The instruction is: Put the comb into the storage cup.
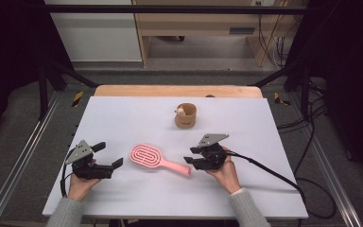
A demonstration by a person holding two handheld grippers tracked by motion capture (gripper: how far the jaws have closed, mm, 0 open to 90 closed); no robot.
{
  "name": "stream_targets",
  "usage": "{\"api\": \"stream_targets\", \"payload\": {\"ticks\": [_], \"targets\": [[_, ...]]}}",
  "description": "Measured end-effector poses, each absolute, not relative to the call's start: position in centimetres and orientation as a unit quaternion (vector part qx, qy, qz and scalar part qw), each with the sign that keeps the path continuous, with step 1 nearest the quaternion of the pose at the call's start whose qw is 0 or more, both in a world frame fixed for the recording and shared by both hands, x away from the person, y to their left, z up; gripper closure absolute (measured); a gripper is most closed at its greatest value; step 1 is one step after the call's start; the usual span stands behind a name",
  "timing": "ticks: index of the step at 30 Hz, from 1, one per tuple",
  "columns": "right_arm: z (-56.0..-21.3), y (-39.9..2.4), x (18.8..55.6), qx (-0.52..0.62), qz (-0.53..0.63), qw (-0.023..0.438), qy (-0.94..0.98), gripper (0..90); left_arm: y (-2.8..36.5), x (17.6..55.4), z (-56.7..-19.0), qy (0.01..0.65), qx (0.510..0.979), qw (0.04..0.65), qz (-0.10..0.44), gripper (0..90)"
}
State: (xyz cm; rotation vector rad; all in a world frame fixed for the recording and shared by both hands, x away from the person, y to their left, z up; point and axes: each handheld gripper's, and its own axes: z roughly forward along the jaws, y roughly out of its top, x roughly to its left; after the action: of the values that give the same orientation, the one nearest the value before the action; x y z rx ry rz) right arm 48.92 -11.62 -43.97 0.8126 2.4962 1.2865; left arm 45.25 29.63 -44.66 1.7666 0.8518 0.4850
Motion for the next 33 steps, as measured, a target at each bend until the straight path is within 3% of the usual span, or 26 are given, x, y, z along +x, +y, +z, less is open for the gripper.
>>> {"api": "stream_targets", "payload": {"ticks": [3,4,5,17,33], "targets": [[-43.1,-12.1,48.8,0.278,0.447,0.117,0.842,35.6,29.6,45.3,-44.7,0.358,0.741,0.531,0.204,0.0],[-43.1,-12.1,48.8,0.278,0.447,0.117,0.842,35.6,29.6,45.3,-44.7,0.358,0.741,0.531,0.204,0.0],[-42.7,-12.2,48.7,0.282,0.450,0.117,0.839,28.1,29.7,45.3,-44.7,0.358,0.741,0.531,0.204,0.0],[-41.4,-10.9,48.0,0.261,0.442,0.137,0.847,3.5,29.7,45.4,-44.7,0.359,0.741,0.530,0.204,0.0],[-40.9,-7.1,48.5,0.239,0.404,0.123,0.874,2.2,29.7,45.4,-44.7,0.358,0.741,0.530,0.204,0.0]]}}
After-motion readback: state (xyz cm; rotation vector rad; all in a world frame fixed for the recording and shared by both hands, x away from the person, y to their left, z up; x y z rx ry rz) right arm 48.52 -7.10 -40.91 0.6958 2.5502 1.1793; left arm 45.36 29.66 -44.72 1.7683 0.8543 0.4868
